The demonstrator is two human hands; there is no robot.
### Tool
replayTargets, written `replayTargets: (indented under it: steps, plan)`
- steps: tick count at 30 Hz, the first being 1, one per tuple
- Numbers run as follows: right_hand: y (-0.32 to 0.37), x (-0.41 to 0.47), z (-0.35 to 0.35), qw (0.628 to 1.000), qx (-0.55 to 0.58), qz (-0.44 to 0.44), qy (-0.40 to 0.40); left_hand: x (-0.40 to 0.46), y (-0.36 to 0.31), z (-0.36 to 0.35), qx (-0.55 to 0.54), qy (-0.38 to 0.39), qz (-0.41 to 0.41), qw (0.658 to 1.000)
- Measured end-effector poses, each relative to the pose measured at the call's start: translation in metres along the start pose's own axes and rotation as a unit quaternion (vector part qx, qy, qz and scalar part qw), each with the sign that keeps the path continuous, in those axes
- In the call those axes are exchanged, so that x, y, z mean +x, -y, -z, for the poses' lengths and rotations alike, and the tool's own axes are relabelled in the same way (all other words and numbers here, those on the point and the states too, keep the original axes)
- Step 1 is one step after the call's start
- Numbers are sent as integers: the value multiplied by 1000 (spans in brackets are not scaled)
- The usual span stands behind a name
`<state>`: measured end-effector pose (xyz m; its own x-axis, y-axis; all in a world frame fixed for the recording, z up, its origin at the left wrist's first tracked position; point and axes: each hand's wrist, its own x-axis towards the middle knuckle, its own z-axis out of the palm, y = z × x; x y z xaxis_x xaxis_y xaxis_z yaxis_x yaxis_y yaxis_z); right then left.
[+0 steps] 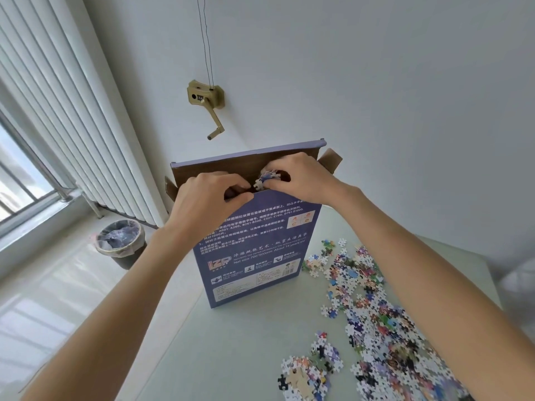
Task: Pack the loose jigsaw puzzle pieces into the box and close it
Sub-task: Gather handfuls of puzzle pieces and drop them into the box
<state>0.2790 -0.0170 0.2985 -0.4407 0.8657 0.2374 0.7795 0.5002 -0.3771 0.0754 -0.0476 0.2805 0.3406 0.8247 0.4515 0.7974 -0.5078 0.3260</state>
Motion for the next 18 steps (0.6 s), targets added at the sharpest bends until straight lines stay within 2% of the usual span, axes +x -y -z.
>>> replayTargets:
  steps: [5,10,14,16,18]
  plan:
    - [3,-1,-2,995,73,-35,-53,-8,2,-1,-13,-17,-14,1000]
    - [13,-11,-6,986,65,-15,-152,-9,2,-1,-1,-30,-28,999]
    - [25,-62,-26,965,6,27,-263,-21,-7,1,42,-127,-105,986]
    - [24,-97,-46,960,-21,20,-277,-34,-13,-2,26,-165,-155,974]
    - [19,-138,-78,966,-27,-7,-258,-59,-16,-17,-11,-173,-187,967]
